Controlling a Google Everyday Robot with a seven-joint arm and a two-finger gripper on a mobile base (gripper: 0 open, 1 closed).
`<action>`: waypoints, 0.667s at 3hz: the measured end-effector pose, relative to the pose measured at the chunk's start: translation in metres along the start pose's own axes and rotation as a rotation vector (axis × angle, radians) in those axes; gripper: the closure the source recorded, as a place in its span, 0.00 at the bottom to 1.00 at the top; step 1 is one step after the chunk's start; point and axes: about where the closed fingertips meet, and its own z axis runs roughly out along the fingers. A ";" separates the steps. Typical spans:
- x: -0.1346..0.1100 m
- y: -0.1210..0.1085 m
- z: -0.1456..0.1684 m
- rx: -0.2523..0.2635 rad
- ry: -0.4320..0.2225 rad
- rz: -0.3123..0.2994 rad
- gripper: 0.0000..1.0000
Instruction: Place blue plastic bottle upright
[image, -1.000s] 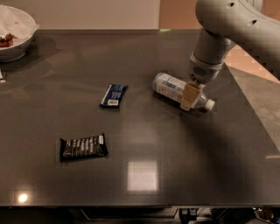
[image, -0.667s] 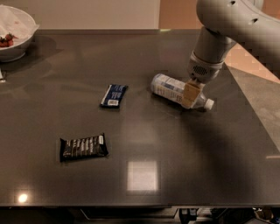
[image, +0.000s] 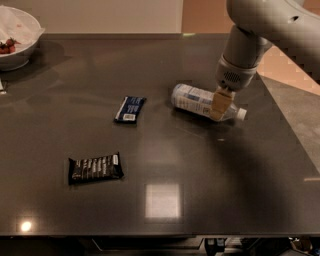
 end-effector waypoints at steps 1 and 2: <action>-0.007 -0.012 -0.022 0.059 0.024 -0.143 1.00; -0.013 -0.025 -0.044 0.154 0.058 -0.352 1.00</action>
Offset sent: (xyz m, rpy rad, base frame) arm 0.0351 -0.0045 0.0786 -0.2973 -0.2414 0.6961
